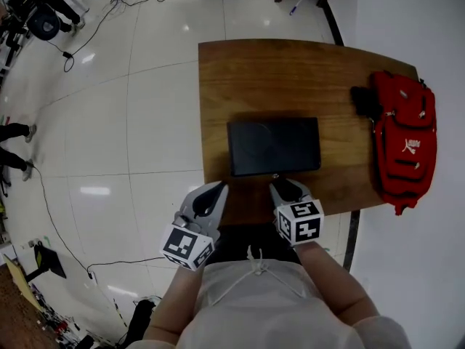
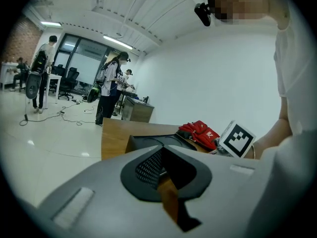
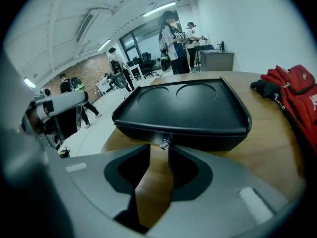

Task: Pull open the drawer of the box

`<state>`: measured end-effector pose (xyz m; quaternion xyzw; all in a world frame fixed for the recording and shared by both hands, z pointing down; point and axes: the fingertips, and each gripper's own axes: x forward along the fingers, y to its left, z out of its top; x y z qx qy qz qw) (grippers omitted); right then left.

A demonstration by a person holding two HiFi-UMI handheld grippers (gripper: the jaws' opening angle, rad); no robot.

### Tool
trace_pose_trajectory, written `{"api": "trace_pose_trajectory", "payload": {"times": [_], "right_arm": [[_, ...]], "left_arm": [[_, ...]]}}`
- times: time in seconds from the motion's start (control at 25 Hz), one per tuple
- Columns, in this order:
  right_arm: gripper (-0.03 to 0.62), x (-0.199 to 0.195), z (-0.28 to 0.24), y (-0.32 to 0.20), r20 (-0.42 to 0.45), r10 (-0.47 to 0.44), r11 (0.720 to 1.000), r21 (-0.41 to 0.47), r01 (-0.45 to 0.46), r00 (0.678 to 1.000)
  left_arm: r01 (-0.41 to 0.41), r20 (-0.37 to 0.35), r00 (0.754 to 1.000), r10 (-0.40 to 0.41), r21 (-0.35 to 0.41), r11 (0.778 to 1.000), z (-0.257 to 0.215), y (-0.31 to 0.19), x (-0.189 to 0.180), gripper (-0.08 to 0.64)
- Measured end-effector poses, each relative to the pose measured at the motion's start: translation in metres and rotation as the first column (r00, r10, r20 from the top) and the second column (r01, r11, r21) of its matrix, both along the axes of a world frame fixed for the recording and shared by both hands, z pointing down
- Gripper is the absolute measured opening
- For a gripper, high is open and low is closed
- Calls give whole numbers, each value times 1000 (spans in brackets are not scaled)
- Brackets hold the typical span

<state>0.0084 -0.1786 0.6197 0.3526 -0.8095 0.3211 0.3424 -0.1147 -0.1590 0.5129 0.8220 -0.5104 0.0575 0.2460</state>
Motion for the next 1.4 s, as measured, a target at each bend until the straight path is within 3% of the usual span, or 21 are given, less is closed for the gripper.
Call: {"api": "trace_pose_trajectory", "payload": {"times": [0.32,0.48,1.4], "right_arm": [[107,-2,24,-9,-27,50,998,-46,-51,998],[77,-3,25,-10,-14,86,993,-79,-87,996],[67,16,31,44,-92,73,993,-82,-80,993]], "left_arm": [[-13,-27,1000,12,-33,999,16,3,1,6],[-8,-25,1000,7,-52,999,21,8,-9,6],[-50,-16,999,50,-23,998,7,40,-11,6]]}}
